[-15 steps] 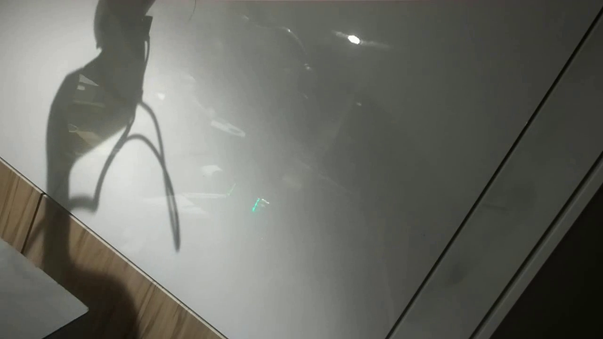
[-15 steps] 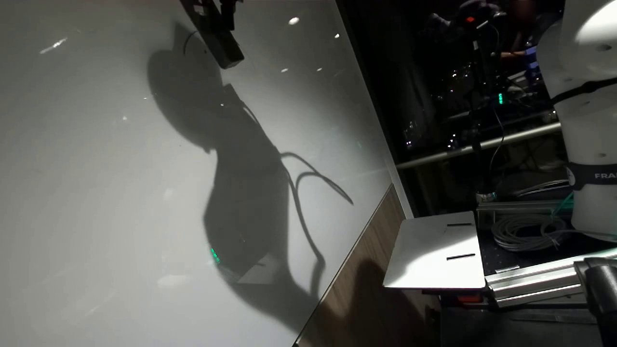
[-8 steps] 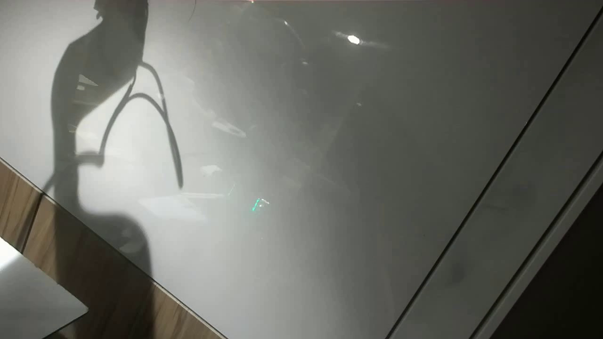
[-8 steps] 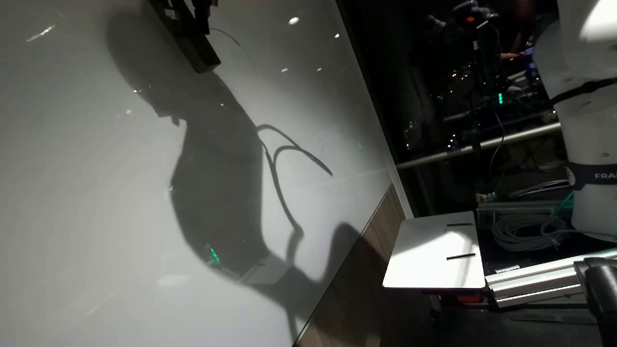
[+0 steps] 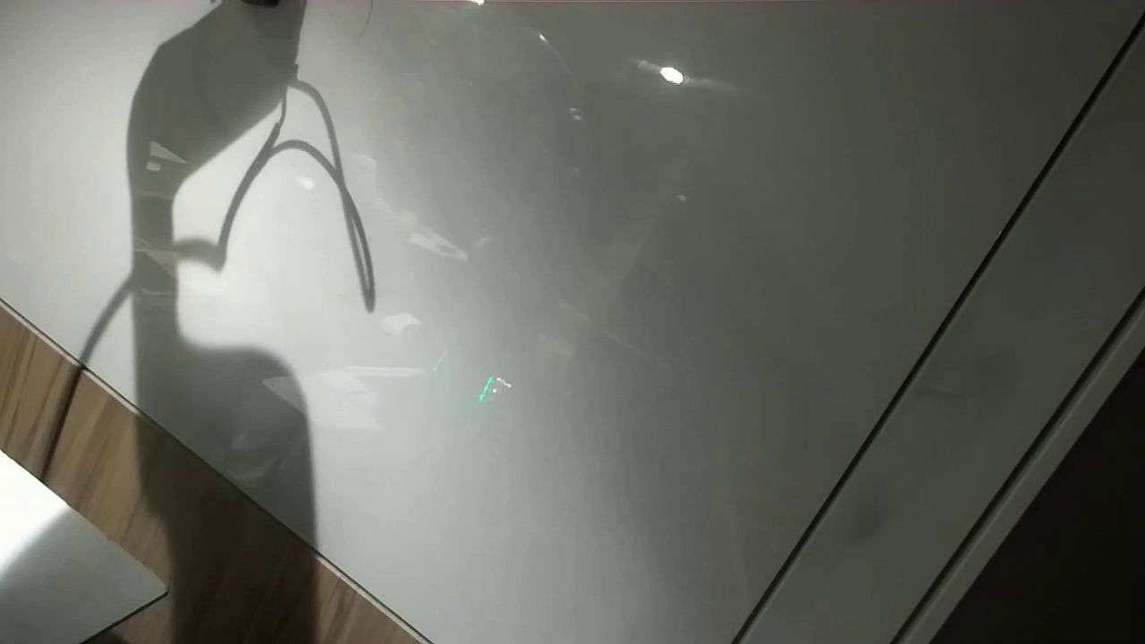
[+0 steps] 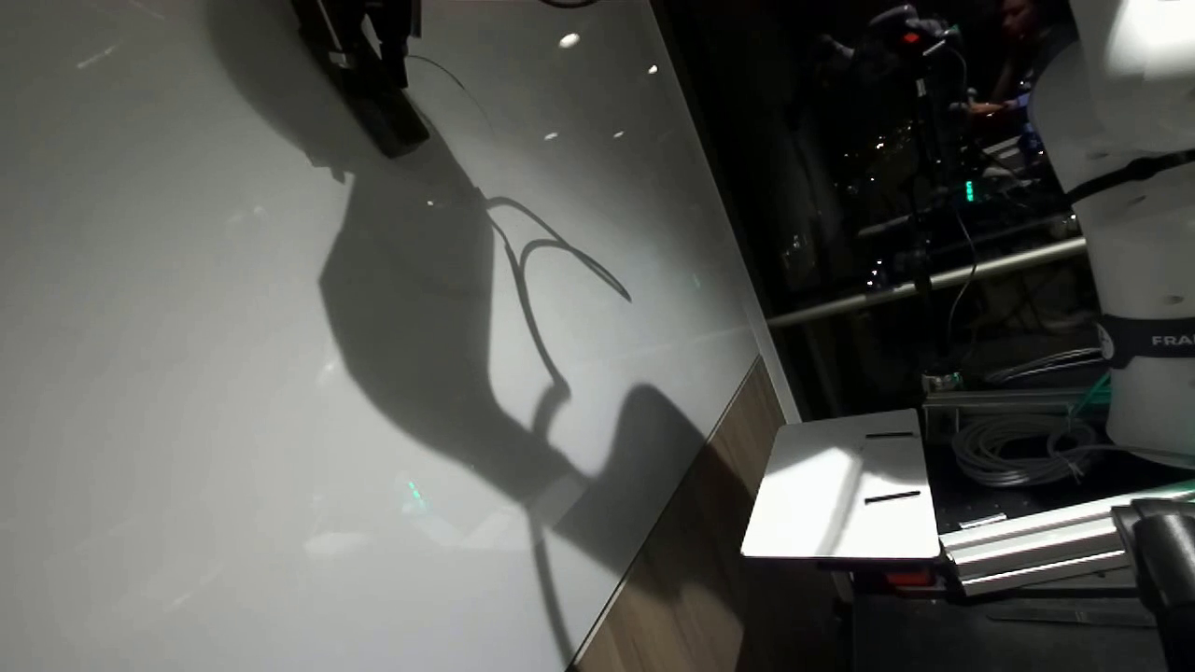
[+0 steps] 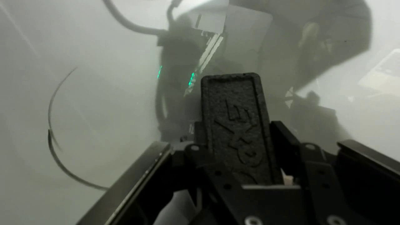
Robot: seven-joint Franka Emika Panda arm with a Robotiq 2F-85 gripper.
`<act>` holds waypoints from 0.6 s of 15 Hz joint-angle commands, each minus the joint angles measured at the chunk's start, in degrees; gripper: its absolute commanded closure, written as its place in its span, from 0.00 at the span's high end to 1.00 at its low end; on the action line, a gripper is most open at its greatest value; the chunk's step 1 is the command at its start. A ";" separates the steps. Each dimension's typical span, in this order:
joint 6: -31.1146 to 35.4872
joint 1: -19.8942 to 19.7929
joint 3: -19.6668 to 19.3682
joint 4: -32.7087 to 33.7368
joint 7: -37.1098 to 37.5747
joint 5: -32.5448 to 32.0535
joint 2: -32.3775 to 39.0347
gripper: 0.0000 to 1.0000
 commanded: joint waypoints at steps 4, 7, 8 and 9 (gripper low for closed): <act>-1.14 2.52 -2.53 2.93 0.27 -2.26 1.52 0.28; -1.46 2.02 -3.52 3.46 -0.61 -3.52 1.46 0.28; -1.80 1.65 -4.07 3.76 -0.94 -3.86 1.34 0.28; -2.12 1.36 -4.67 3.89 -1.12 -3.88 1.08 0.28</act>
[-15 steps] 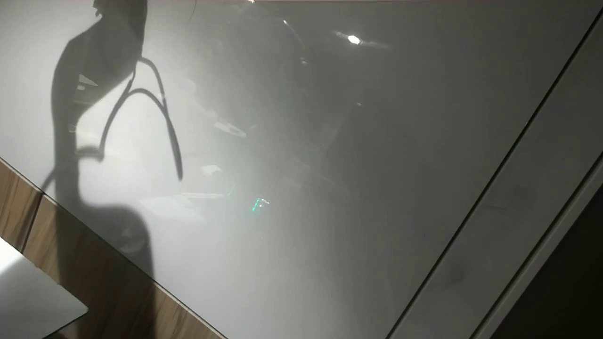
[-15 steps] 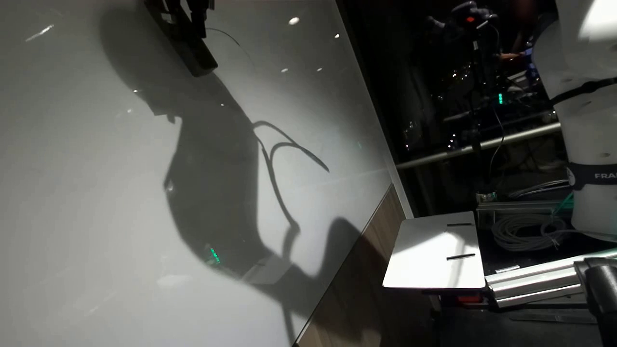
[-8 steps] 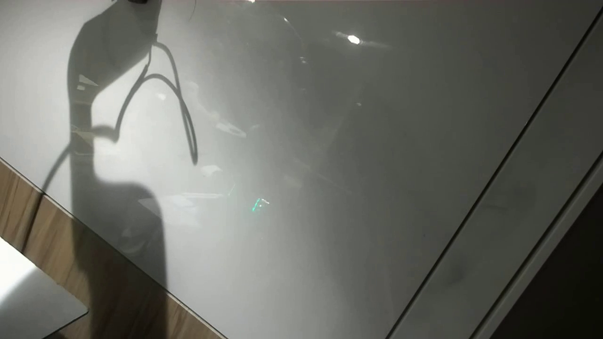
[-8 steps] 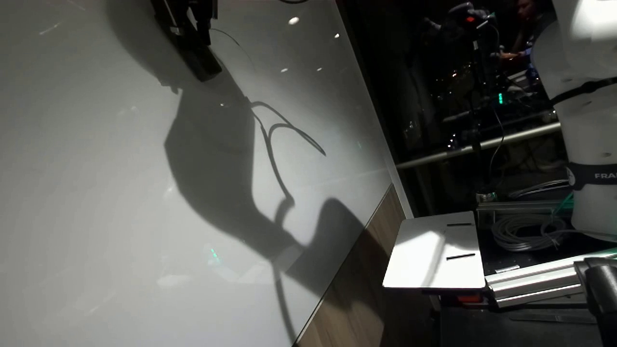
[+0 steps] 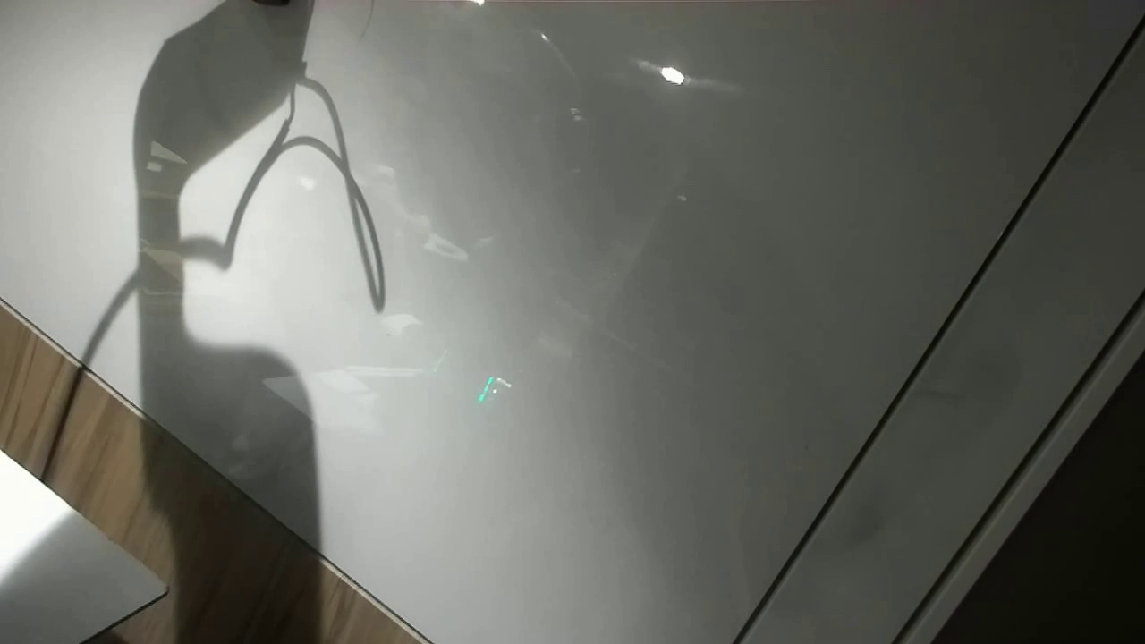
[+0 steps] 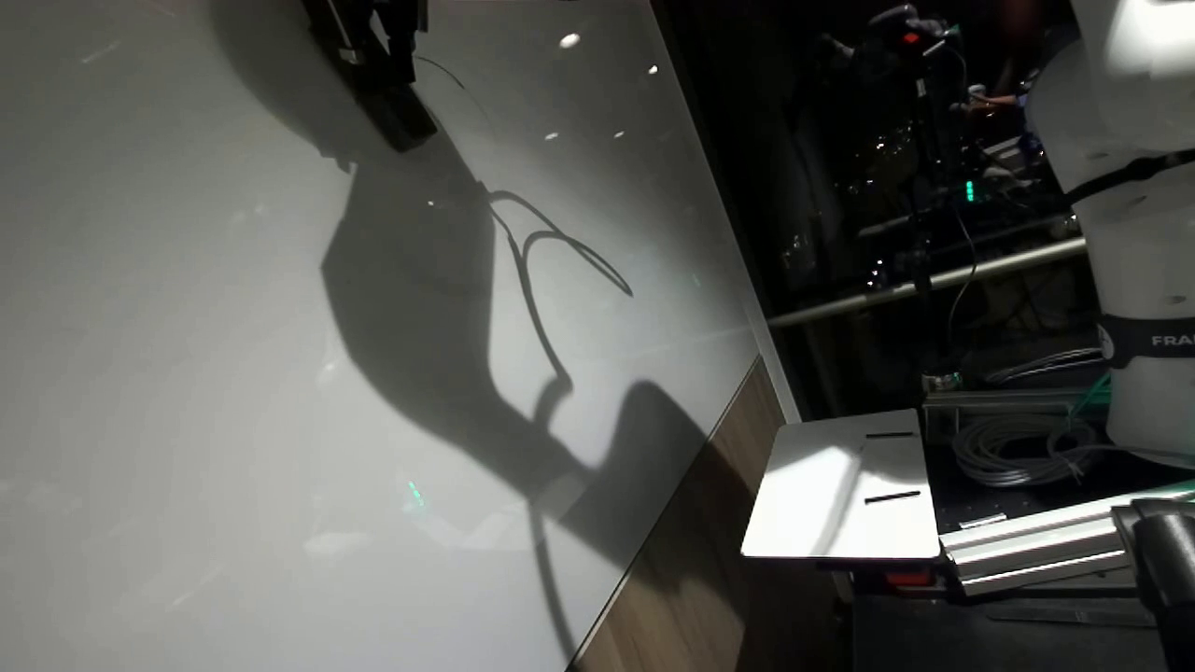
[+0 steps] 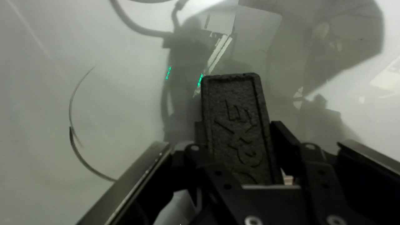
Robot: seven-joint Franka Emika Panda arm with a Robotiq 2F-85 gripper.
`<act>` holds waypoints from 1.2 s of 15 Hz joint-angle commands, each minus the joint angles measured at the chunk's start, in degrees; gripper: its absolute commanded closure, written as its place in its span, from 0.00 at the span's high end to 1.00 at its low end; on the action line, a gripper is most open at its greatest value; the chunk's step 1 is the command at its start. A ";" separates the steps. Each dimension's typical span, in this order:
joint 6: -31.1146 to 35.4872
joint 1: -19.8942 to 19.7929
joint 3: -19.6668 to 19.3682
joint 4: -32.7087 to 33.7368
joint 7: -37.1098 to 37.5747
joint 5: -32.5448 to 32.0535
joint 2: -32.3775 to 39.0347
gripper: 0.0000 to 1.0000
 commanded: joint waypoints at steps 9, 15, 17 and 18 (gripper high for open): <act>-3.42 -1.37 -7.30 1.48 0.38 -1.21 -0.82 0.28; 0.11 -4.74 -13.79 -2.59 -3.60 1.31 -0.79 0.28; 1.12 -5.99 -16.07 -4.64 -4.95 2.51 -0.84 0.28; 1.83 -6.65 -17.13 -5.52 -5.68 3.05 -0.49 0.28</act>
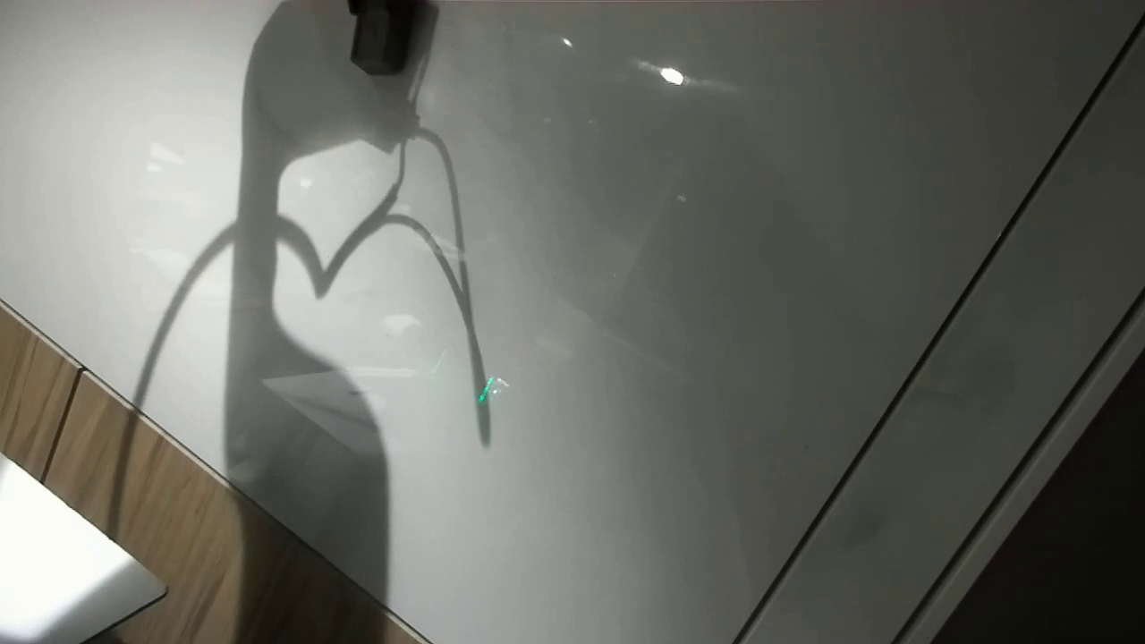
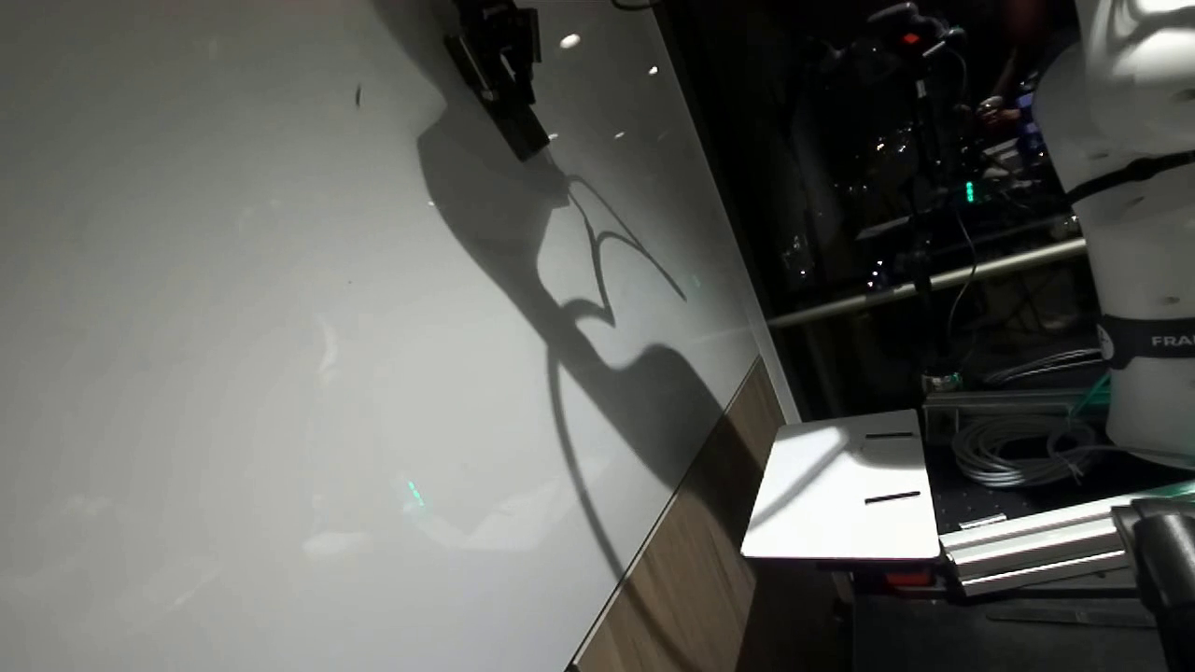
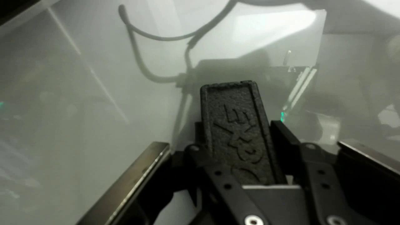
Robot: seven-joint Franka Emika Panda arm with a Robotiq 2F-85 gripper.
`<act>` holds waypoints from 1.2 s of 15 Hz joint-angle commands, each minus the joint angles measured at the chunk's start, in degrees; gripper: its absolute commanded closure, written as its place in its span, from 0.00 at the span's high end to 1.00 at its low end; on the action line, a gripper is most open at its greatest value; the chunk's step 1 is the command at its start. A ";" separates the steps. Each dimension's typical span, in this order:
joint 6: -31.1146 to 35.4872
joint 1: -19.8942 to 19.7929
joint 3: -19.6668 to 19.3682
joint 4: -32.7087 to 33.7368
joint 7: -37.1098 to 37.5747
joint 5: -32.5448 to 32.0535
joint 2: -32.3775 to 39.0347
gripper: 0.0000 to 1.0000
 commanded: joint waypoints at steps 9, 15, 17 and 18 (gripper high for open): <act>5.10 1.24 0.60 -12.17 -0.47 9.61 -9.68 0.28; 4.19 4.84 9.34 -9.36 2.16 12.50 -14.95 0.28; 4.47 5.05 12.39 -8.81 3.39 11.99 -14.53 0.28; 4.63 5.11 13.86 -8.71 4.08 11.62 -13.98 0.28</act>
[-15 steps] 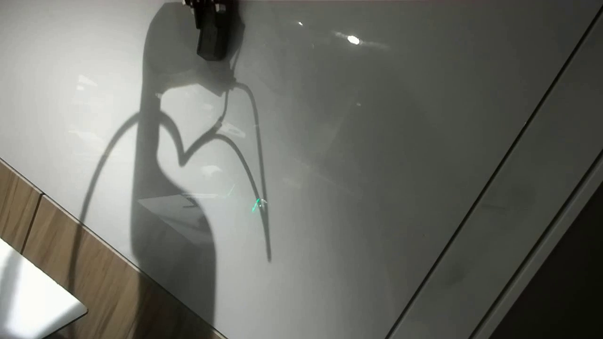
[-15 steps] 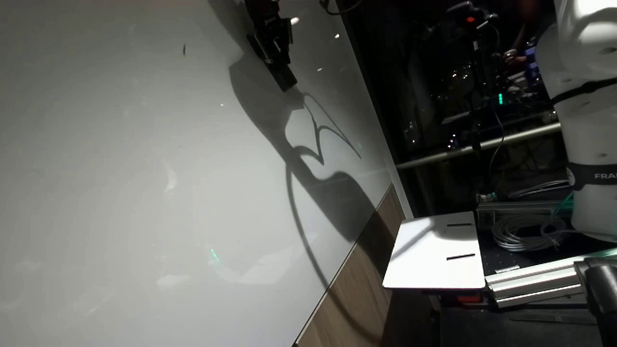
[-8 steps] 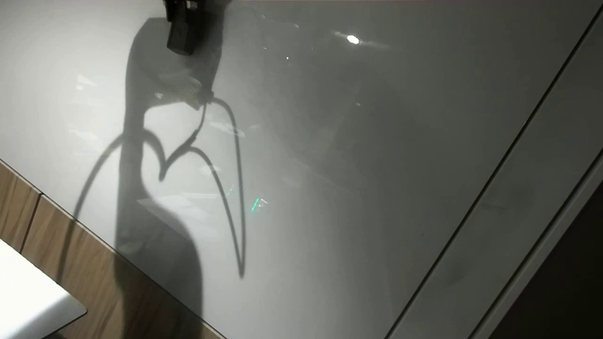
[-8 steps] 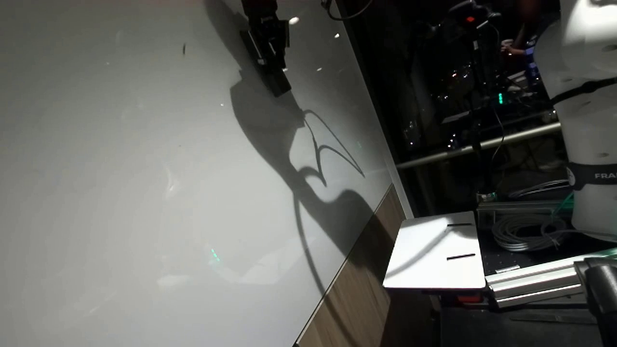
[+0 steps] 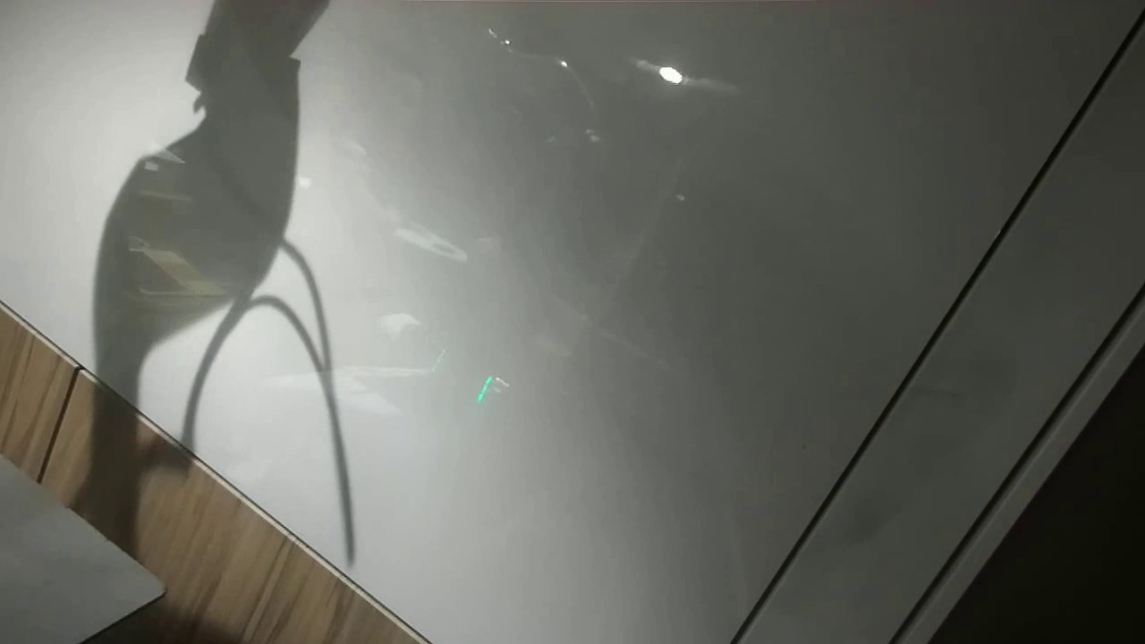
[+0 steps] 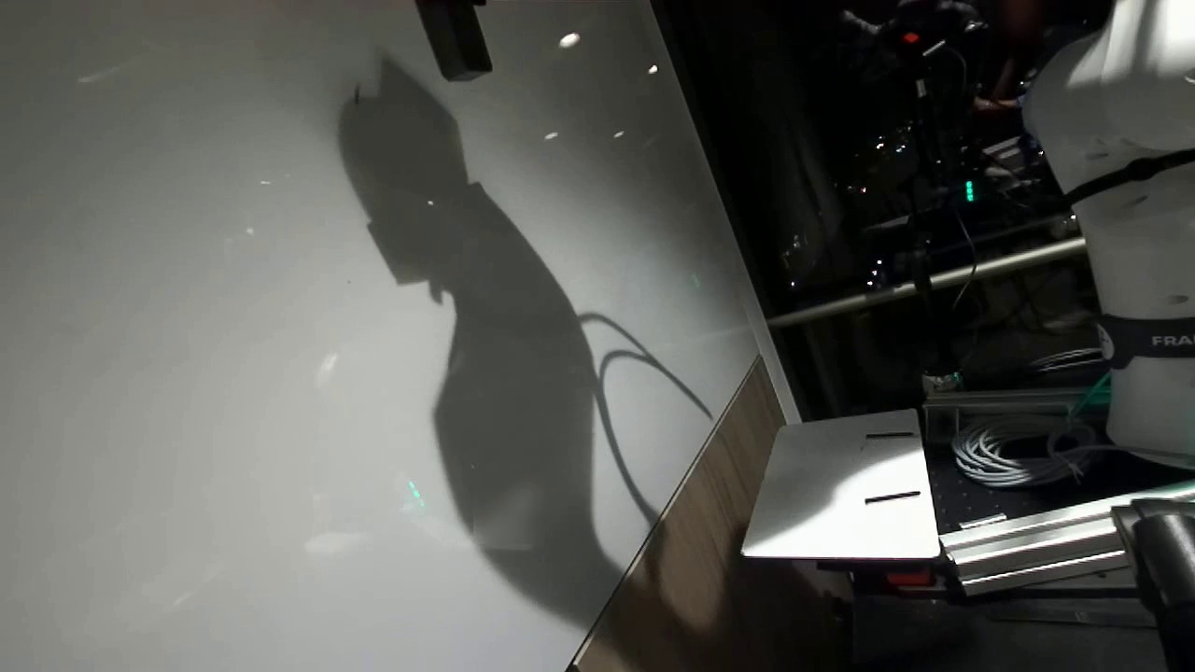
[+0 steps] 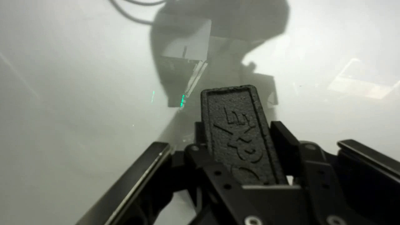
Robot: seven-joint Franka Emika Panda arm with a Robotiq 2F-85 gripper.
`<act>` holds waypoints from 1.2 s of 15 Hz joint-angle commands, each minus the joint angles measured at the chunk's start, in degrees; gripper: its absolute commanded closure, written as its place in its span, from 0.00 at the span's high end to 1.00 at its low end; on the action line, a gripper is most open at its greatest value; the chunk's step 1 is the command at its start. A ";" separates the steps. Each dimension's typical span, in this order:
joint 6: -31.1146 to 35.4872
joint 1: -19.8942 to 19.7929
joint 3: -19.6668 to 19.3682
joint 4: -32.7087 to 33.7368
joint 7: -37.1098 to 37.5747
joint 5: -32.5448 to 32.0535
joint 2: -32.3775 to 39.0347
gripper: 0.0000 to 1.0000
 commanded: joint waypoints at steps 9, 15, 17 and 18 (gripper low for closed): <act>1.07 -0.38 11.77 7.20 5.36 -8.75 11.50 0.28; 0.04 -0.02 8.28 14.68 3.87 -15.63 18.01 0.28; -0.15 0.31 6.17 15.85 3.35 -15.48 19.20 0.28; -0.08 0.46 5.17 16.02 3.21 -15.16 19.56 0.28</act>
